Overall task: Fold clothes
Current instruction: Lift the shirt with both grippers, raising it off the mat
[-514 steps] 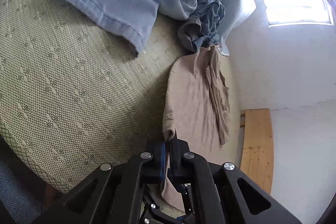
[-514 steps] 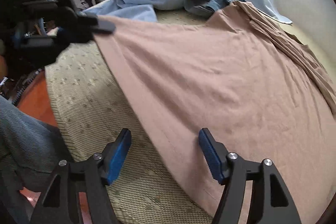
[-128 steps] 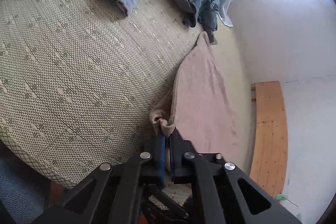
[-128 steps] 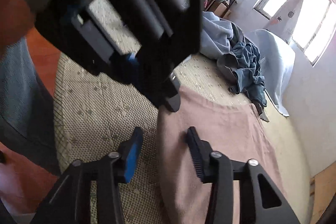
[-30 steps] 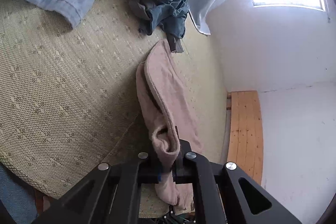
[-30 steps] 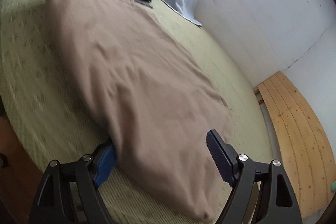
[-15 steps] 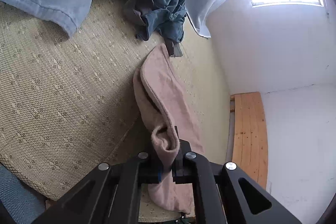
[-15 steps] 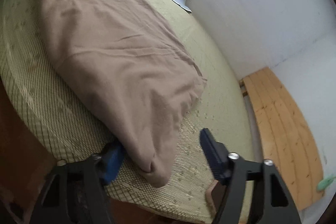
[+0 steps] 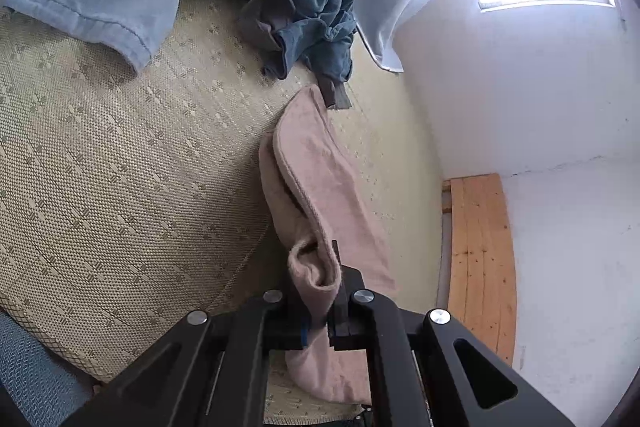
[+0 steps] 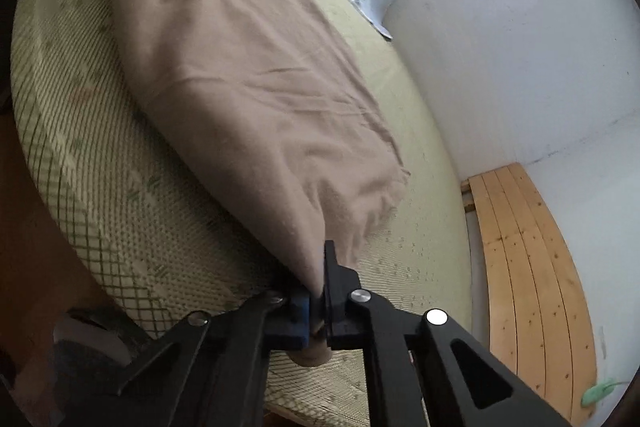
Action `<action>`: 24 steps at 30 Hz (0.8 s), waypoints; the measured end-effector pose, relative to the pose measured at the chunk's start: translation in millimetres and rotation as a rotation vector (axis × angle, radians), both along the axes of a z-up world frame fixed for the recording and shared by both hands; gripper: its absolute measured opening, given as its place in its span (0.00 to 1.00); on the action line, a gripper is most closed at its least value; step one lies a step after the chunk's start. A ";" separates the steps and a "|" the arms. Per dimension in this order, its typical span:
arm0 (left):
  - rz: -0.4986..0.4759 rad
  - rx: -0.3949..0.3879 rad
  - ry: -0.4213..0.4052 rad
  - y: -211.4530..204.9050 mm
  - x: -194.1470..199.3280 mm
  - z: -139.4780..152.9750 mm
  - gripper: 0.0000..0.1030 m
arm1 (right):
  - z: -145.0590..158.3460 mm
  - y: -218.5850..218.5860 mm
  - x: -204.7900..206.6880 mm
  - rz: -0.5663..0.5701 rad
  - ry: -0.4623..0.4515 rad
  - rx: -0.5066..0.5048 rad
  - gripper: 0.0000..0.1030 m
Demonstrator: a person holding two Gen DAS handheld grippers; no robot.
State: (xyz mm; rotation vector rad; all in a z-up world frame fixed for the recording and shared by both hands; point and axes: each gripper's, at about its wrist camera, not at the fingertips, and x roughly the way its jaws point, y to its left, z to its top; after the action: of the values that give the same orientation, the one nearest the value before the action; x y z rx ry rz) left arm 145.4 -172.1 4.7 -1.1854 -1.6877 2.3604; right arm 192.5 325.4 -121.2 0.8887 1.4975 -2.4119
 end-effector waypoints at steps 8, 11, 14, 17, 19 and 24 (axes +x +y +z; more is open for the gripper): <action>0.008 0.017 0.110 -2.9 25.1 41.2 0.04 | 80.8 4.4 2.1 -0.036 0.078 -0.136 0.01; 0.012 0.022 0.167 -4.5 37.5 67.5 0.04 | 123.2 6.1 3.2 -0.042 0.127 -0.174 0.01; 0.019 0.035 0.229 -6.2 52.7 97.6 0.04 | 163.6 7.5 5.3 -0.043 0.181 -0.194 0.01; 0.018 0.038 0.281 -5.5 69.4 127.2 0.04 | 207.6 11.8 16.6 -0.044 0.236 -0.217 0.01; 0.006 0.027 0.311 -3.2 81.5 147.2 0.04 | 239.5 15.7 24.9 -0.047 0.267 -0.238 0.01; 0.009 0.034 0.362 -3.8 110.3 185.2 0.04 | 297.0 15.1 54.1 -0.041 0.328 -0.250 0.01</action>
State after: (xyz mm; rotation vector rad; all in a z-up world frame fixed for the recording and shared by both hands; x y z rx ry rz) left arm 255.7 -175.9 189.9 -0.6894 -1.6031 2.3593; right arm 246.6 340.5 175.8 0.4953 1.2351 -2.8009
